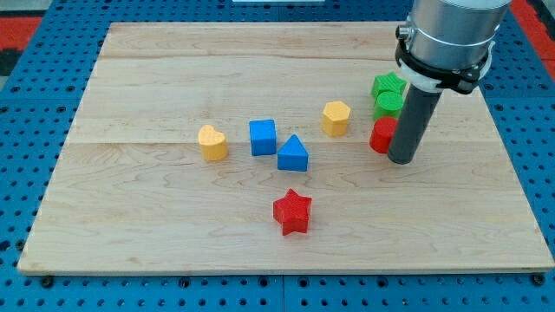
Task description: Move the red star closer to the red circle
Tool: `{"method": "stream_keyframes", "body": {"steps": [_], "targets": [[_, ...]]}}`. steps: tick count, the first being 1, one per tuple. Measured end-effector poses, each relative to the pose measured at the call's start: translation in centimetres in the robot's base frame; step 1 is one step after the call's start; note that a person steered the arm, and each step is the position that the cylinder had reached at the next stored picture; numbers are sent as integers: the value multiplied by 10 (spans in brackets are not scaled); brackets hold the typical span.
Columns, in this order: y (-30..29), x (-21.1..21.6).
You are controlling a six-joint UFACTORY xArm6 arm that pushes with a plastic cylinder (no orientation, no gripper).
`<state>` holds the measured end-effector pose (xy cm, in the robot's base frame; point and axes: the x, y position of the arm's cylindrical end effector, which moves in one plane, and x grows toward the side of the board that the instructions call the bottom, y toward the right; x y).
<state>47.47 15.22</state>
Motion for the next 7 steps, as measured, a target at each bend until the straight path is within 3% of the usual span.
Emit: {"method": "stream_keyframes", "body": {"steps": [1, 2, 5, 7], "targets": [[-2, 75], [-54, 143], [-173, 119], [-100, 51]]}}
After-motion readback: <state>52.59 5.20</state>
